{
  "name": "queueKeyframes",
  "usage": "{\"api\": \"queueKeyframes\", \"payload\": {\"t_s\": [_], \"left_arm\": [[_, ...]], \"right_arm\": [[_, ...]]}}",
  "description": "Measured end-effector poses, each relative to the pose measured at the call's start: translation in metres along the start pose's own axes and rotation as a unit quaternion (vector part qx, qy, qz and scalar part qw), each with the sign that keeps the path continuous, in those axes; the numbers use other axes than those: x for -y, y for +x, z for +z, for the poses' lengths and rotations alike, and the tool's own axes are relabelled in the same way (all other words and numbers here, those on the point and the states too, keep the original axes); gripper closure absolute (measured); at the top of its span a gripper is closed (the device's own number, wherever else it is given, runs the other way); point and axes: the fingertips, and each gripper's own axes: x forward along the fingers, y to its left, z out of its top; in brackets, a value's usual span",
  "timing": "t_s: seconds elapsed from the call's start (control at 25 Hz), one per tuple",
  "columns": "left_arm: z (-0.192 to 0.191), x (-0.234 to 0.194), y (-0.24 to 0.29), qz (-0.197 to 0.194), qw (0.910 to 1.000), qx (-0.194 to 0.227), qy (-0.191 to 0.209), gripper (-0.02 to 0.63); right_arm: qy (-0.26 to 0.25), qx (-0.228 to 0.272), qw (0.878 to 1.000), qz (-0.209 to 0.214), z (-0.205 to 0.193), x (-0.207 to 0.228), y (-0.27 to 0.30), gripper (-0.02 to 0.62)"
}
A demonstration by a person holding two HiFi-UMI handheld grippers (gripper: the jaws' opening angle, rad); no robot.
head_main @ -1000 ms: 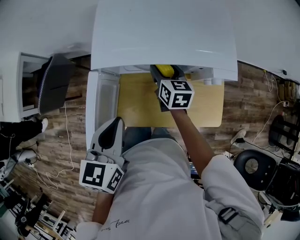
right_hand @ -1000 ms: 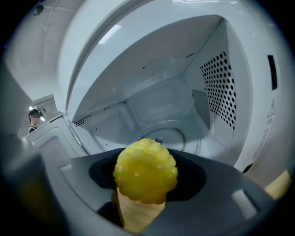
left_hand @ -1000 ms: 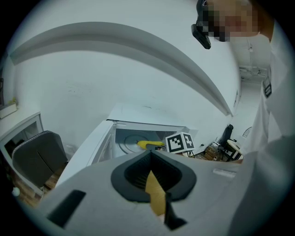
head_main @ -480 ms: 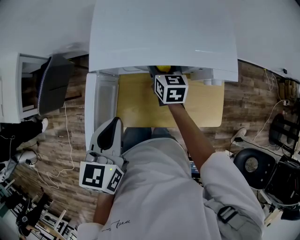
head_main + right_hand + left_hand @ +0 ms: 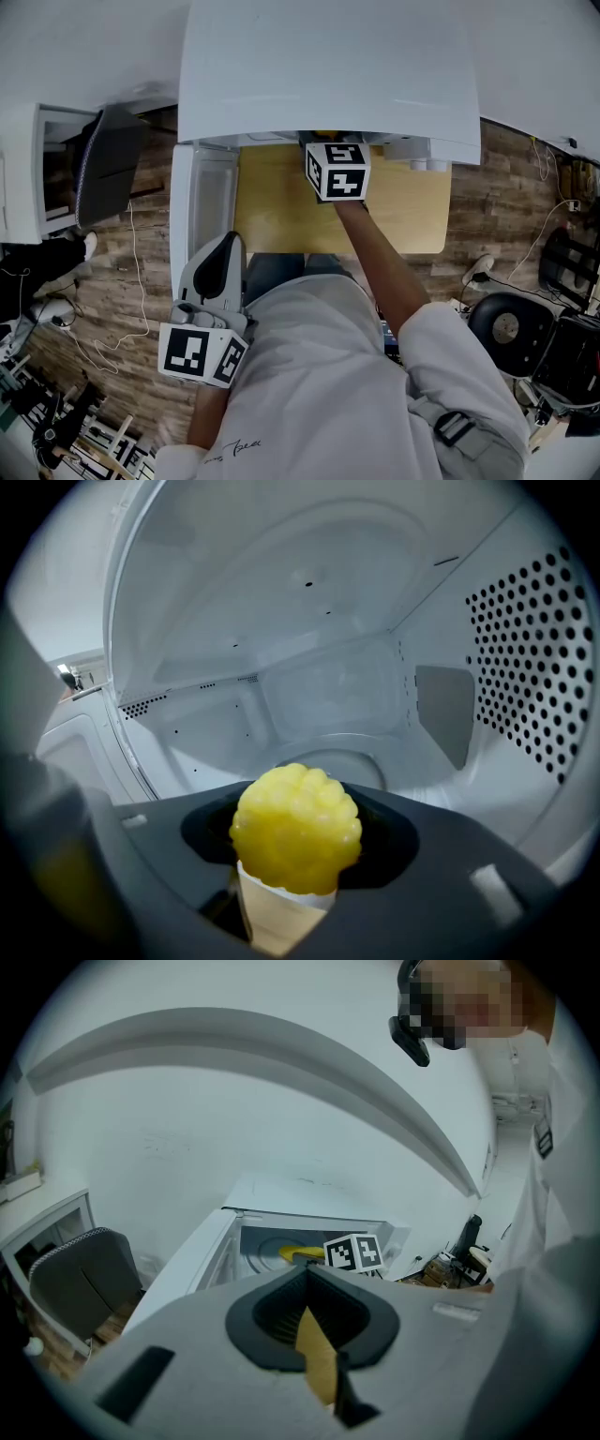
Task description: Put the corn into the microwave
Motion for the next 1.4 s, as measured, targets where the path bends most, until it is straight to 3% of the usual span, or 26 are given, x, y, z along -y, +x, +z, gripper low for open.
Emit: {"api": "queueKeyframes", "payload": {"t_s": [1.4], "left_arm": [[-0.006,-0.013,-0.004,0.009,0.9999,-0.002,-0.007,0.617]], "right_arm": [[-0.087,-0.012,0.995,-0.051,-0.008,0.002,0.021,0.333]]}}
